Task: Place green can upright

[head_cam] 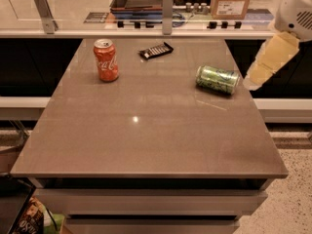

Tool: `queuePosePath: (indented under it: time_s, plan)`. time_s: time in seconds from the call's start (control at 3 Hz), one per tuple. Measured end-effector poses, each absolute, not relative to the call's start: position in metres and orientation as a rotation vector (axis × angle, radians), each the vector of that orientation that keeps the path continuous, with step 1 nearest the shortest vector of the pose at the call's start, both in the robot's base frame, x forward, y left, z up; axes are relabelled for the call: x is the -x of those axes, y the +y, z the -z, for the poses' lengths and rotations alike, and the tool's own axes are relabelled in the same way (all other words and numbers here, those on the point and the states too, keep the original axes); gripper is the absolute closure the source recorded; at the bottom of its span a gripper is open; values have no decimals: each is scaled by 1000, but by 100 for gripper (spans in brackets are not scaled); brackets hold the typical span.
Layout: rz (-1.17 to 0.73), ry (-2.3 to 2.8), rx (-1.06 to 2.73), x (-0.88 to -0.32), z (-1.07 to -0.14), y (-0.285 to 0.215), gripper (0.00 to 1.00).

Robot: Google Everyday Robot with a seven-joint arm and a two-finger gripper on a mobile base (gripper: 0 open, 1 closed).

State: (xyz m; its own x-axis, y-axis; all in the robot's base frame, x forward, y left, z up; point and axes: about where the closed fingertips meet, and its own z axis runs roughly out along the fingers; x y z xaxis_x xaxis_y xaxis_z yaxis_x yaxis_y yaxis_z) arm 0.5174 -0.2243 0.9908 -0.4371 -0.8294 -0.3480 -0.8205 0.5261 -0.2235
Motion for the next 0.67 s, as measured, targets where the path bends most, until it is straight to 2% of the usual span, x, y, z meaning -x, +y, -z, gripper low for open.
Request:
queuePosePath:
  time_s: [0.67]
  plan:
    - [139,2474,1249,-559,-983,-230,0]
